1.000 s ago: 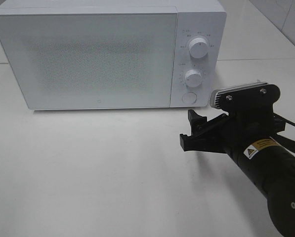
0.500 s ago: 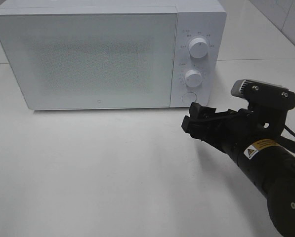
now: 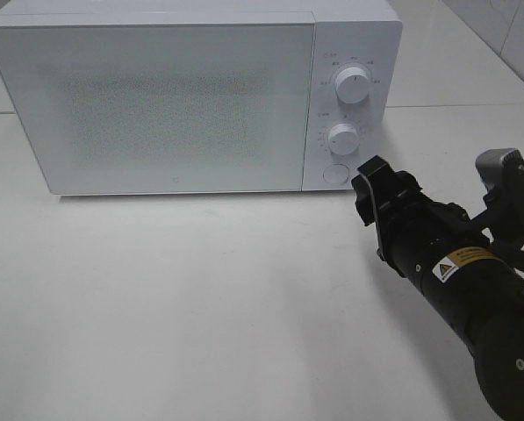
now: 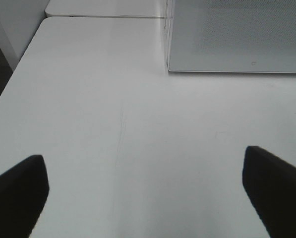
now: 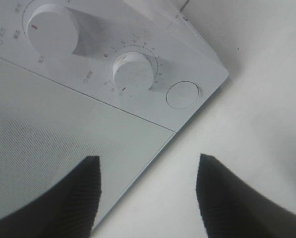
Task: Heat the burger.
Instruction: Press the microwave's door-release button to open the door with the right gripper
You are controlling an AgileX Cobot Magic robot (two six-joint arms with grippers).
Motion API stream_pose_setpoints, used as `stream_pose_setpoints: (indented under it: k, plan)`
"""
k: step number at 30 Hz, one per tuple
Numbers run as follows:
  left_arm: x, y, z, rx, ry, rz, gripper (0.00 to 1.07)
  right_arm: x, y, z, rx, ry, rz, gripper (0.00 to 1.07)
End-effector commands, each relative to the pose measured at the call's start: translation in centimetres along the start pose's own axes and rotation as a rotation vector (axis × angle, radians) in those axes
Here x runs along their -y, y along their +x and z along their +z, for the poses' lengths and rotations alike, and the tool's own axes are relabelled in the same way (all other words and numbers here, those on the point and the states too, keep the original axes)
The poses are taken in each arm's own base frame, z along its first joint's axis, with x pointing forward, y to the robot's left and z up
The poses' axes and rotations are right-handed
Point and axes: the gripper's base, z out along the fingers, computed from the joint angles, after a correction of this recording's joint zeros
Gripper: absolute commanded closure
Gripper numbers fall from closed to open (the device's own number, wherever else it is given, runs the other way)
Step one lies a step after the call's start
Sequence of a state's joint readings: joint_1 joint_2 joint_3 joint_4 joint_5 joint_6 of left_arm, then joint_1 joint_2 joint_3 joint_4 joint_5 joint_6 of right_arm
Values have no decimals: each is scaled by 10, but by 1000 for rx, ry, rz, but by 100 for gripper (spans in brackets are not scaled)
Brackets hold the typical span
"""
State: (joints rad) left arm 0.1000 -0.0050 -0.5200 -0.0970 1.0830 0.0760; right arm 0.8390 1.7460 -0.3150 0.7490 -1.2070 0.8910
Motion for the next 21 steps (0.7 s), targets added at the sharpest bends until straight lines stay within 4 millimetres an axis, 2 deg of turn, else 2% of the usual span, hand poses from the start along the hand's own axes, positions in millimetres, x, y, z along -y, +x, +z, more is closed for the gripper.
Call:
stream_pose_setpoints:
  k: [1,2,4,5,6,7,8,9,10,11,12,21]
  plan:
    - [0,0,0,17,0,-6,7,-10,-6,0,68,-105,161,61]
    - [0,0,0,17,0,-6,7,-10,-6,0,68,-105,161,61]
    - [0,0,0,17,0,-6,7,-9,-5,0,50,-89,263,71]
    - [0,0,0,17,0,-6,7,-9,-5,0,50,-89,263,71]
    - [0,0,0,17,0,-6,7,-7,-4,0,36,-72,331,82]
    - [0,0,0,17,0,-6,7,-6,-3,0,28,-61,364,87]
    - [0,0,0,17,0,-6,7,-6,-3,0,28,-61,364,87]
    - [0,0,0,17,0,-6,7,-4,-2,0,16,-41,412,97]
    - [0,0,0,17,0,-6,7,-4,-1,0,12,-34,428,101]
    - [0,0,0,17,0,-6,7,-4,-1,0,12,-34,428,101]
    - [0,0,0,17,0,-6,7,-3,0,0,6,-20,454,107]
    - [0,0,0,17,0,-6,7,-1,3,8,27,39,484,107]
